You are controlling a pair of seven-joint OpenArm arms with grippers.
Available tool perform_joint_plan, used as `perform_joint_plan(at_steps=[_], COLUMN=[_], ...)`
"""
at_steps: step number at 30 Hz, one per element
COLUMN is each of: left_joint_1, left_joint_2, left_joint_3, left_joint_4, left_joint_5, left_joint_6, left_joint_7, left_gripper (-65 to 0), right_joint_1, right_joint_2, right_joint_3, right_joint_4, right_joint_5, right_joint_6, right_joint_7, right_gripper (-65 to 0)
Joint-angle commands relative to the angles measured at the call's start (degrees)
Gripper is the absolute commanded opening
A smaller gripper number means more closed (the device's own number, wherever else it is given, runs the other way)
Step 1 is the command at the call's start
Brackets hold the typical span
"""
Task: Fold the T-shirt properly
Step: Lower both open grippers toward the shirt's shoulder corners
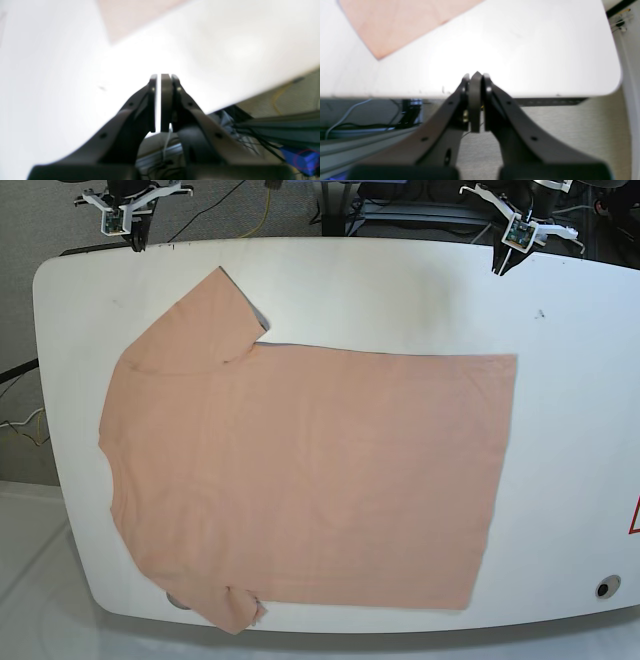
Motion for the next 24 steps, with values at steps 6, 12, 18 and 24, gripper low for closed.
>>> perform_joint_plan(at_steps=[6, 12, 18, 24], left_joint_1=[-3.6, -4.1, -4.1, -6.4], left_joint_2=[-0.4, -1.0, -1.3, -0.8], left_joint_3=[-0.1, 0.1, 0.0, -0.1], left_joint_4=[1.8, 4.8, 6.9, 7.2], left_joint_5=[0.9, -2.6, -6.1, -8.7], left_joint_6=[-0.8, -3.2, -2.9, -2.0], left_joint_7=[-1.2, -3.5, -3.9, -2.9], left_gripper=[-64.8, -54.8, -42.8, -42.3], right_joint_1=[4.6, 7.5, 9.1, 10.9], right_joint_2=[0.8, 0.5, 0.5, 0.6], right_joint_3=[-1.1, -2.0, -2.8, -3.0], right_joint_4=[-1.0, -2.5, -3.5, -3.7], right_joint_5=[-0.4, 0.6, 1.1, 0.7], right_joint_6=[0.0, -0.4, -0.6, -1.1], right_joint_7=[-0.7, 1.2, 0.9, -0.5], right_gripper=[-65.0, -65.0, -65.0, -64.3])
